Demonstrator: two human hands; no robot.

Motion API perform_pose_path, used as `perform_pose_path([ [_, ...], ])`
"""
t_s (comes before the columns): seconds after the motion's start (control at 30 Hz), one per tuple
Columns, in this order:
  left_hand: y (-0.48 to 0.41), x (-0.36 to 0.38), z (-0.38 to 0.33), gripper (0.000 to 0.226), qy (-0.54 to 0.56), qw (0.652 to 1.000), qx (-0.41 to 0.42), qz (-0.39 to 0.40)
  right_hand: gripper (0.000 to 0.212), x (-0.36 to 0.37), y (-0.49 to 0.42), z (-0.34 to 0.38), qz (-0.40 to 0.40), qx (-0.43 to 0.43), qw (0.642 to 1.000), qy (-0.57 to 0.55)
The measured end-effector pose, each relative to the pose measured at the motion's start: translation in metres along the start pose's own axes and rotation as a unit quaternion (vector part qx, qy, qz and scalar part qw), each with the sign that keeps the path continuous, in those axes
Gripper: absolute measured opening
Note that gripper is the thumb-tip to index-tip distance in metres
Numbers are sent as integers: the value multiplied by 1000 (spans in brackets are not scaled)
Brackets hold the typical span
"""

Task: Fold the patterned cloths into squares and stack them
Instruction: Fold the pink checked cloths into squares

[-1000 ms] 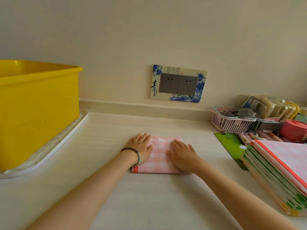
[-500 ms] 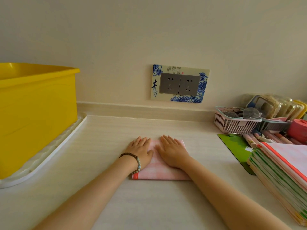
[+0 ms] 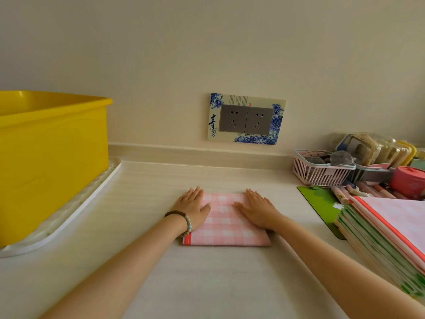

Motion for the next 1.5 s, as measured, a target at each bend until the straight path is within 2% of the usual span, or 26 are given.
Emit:
perform_pose_path([
  [0.13, 13, -5, 11, 67, 85, 996, -29, 10, 69, -22, 6, -19, -25, 70, 967, -245],
  [0.23, 31, 0, 13, 73, 31, 999, -24, 14, 68, -27, 12, -40, 8, 127, 933, -338],
  [0.3, 40, 4, 12, 76, -10, 1000, -22, 13, 57, -28, 20, -41, 45, 151, 904, -397],
  [0.4, 47, 6, 11, 81, -47, 998, -27, 12, 30, -29, 32, -32, 106, 174, 890, -408],
  [0.43, 48, 6, 10, 83, -58, 998, -29, 17, 27, -29, 34, -29, 118, 180, 890, -403],
  [0.53, 48, 7, 8, 86, -76, 996, -37, 23, 35, -27, 36, -25, 112, 203, 888, -398],
  [0.67, 50, 4, 6, 86, -77, 996, -42, 16, 30, -22, 35, -16, 74, 243, 880, -402],
  [0.77, 51, 4, 7, 84, -65, 997, -45, 11, 33, -17, 35, -7, 68, 262, 866, -421],
  [0.9, 53, 2, 7, 80, -29, 998, -50, -18, 46, -15, 38, 7, 51, 229, 865, -443],
  [1.03, 53, -9, 10, 77, 90, 991, -81, -64, 36, -27, 49, 15, 24, 179, 859, -480],
  [1.1, 54, -15, 4, 76, 230, 966, -99, -70, 37, -43, 54, 11, -2, 158, 863, -480],
  [1.2, 54, -25, -16, 68, 398, 908, -114, -59, 35, -79, 66, -3, -25, 130, 859, -494],
  [1.3, 56, -37, -55, 29, 571, 816, -95, -18, 32, -120, 83, -26, -40, 109, 862, -493],
  [1.37, 56, -45, -86, 19, 622, 780, -75, -2, 29, -147, 97, -46, -50, 108, 865, -487],
  [1.5, 53, -57, -158, 16, 664, 747, -25, 21, 28, -196, 123, -96, -69, 135, 868, -472],
])
Point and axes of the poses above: each hand's wrist, its own y-axis away from the middle knuckle, its own x-axis out of the palm, z = x × y, the point moved 7 cm from there along -y, towards the middle knuckle, and after that the axes turned 6 degrees about -z, right-handed, at the moved point
